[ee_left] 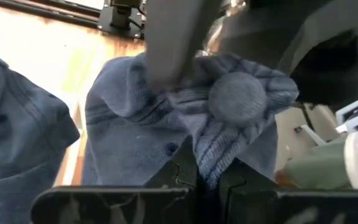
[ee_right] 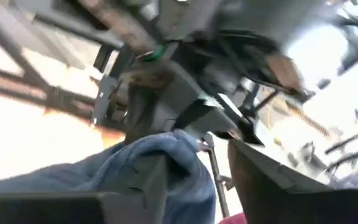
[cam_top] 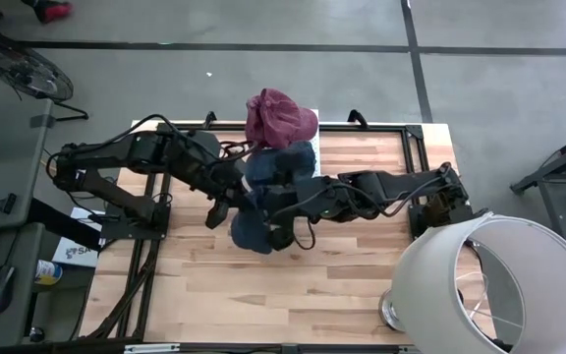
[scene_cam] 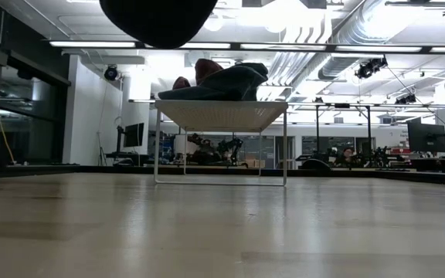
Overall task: Pick & Place hat
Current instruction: Stack the blue cap on top of the other blue cap on the shelf
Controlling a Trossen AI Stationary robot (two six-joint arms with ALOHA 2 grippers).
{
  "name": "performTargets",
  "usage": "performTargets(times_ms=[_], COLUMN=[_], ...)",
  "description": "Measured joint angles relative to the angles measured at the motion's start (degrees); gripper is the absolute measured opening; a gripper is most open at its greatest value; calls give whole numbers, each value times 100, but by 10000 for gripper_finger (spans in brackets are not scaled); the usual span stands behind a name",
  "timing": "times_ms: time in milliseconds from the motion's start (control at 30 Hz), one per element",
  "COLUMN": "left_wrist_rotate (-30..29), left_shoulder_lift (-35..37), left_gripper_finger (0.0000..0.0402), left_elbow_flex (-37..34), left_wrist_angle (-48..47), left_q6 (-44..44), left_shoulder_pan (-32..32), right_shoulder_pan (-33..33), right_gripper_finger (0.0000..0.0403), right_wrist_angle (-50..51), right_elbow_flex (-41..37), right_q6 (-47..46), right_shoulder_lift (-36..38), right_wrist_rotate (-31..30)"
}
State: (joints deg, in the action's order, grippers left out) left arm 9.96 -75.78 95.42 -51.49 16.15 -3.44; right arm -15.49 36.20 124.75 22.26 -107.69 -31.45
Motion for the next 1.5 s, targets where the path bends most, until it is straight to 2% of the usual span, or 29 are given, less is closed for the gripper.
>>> performTargets(times_ms=[200,367,500,633,800,1000,1200,1367,1500], left_wrist_rotate=[-413,-1457,-2193,-2420,-2563,-3078,-2820,-2277,-2270], left_shoulder_lift=[211,524,550,437,222,-94,-388,-648,-875], left_gripper_finger=[2,1,1,1,0,0,0,0,0], left_elbow_flex=[-8,-2,-2,0,-7,-2,264,488,636], left_wrist_angle=[-216,-436,-595,-565,-580,-371,-280,-410,-505], left_q6=[-198,-444,-854,-1282,-1555,-1929,-2208,-2443,-2637], left_shoulder_pan=[7,7,10,11,11,129,640,989,1103], right_shoulder_pan=[7,11,119,381,757,1020,1231,1393,1517], right_gripper_finger=[201,226,227,220,209,200,199,199,199], right_wrist_angle=[-85,93,615,1169,1787,2320,2623,2885,3110], right_elbow_flex=[24,27,24,22,13,2,-2,-4,-4], right_q6=[-1160,-1931,-2826,-3546,-4582,-4920,-4930,-4931,-4929], right_shoulder_lift=[366,663,833,814,815,807,808,808,808], right_wrist_rotate=[-546,-1786,-2355,-2161,-1514,-1310,-1312,-1362,-1525])
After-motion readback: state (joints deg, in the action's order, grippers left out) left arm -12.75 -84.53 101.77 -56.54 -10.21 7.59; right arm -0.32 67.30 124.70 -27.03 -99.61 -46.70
